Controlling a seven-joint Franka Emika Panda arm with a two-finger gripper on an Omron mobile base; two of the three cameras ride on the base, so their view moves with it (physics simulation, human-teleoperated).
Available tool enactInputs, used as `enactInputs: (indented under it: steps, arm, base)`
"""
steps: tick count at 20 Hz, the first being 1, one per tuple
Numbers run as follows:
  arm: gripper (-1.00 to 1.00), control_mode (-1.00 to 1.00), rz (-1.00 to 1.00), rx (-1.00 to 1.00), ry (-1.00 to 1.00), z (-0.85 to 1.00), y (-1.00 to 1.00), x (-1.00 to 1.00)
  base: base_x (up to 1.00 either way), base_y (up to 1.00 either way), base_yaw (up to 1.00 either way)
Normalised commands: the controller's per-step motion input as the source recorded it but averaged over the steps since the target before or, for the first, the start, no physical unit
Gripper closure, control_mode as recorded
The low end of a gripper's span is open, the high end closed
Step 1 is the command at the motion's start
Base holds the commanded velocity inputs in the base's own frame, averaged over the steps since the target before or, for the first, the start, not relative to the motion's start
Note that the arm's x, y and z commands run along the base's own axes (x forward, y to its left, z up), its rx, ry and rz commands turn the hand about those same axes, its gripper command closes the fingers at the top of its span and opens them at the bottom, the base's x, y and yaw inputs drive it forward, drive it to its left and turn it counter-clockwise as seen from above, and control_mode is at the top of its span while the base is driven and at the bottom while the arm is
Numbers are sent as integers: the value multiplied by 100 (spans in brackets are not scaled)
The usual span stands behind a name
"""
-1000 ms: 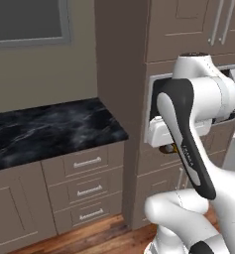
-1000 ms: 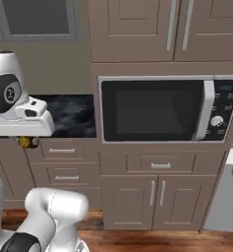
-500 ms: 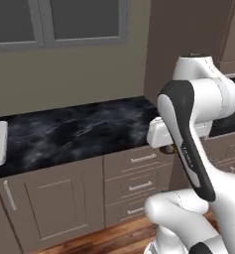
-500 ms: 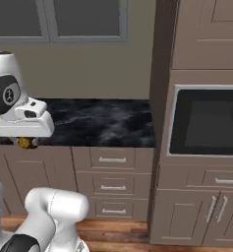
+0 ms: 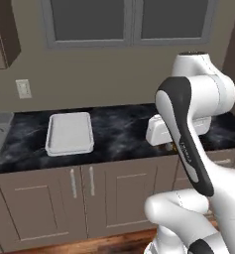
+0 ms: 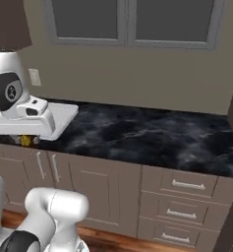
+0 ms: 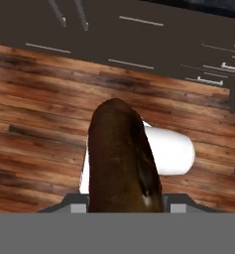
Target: Place one sweet potato and one chicken drumstick in each tupperware on the nearby counter, to pack two identical lunches.
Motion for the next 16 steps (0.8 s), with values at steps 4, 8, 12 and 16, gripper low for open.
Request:
enactInputs:
  steps: [4,8,12,16]
  arm:
    - [100,100,0,0,0,0,0,0]
    - [100,100,0,0,0,0,0,0]
    - [100,100,0,0,0,0,0,0]
    - [100,100,0,0,0,0,0,0]
  base:
    - [0,100,33]
    - [8,100,30]
    - [39,100,24]
    - [64,100,9]
